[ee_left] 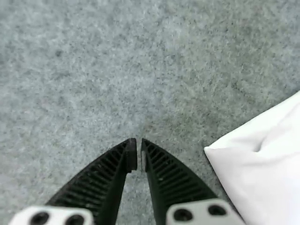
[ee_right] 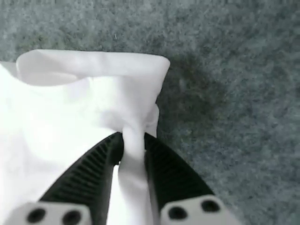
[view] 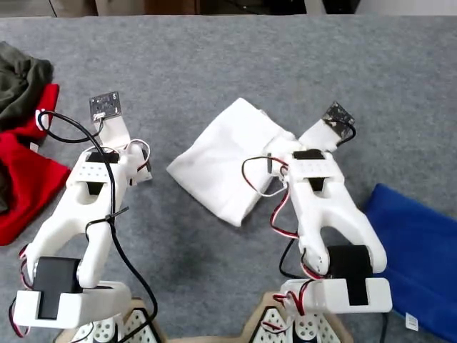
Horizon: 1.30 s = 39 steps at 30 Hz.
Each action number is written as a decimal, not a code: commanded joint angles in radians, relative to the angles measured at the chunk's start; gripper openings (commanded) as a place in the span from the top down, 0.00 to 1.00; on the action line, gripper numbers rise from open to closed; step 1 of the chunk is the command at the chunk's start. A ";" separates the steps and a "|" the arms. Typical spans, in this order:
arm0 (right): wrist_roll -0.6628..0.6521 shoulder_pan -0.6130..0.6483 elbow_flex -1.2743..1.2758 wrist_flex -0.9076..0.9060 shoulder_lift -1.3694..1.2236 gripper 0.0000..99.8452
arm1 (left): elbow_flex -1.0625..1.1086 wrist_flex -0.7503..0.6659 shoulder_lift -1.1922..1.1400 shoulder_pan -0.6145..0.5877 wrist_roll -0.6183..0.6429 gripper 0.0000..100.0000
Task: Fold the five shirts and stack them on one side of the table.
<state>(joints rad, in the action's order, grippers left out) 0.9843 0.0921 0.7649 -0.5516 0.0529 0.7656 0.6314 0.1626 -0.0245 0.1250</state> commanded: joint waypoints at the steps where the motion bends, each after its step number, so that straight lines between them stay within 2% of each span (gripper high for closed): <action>1: -0.006 -0.047 -0.084 -0.002 0.013 1.00 | -0.037 0.008 0.005 0.006 -0.009 0.96; 6: -0.017 -0.124 -0.203 -0.149 0.084 1.00 | -0.037 0.008 0.007 0.006 -0.009 0.96; 11: -0.114 -0.206 -0.268 -0.338 0.189 1.00 | -0.037 0.008 0.008 0.006 -0.009 0.96; 23: -0.379 -0.613 -0.263 -0.620 0.536 1.00 | -0.037 0.008 0.008 0.008 -0.026 0.96; 31: -0.588 -0.923 -0.262 -0.715 0.591 1.00 | -0.037 0.008 0.004 0.008 -0.026 0.96; 39: -0.687 -1.161 -0.262 -0.712 0.608 1.00 | -0.040 0.006 0.002 0.021 -0.029 0.96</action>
<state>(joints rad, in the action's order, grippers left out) 0.3245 -0.9927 0.5562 -1.2635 0.6237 0.7656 0.6314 0.1626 -0.0230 0.1066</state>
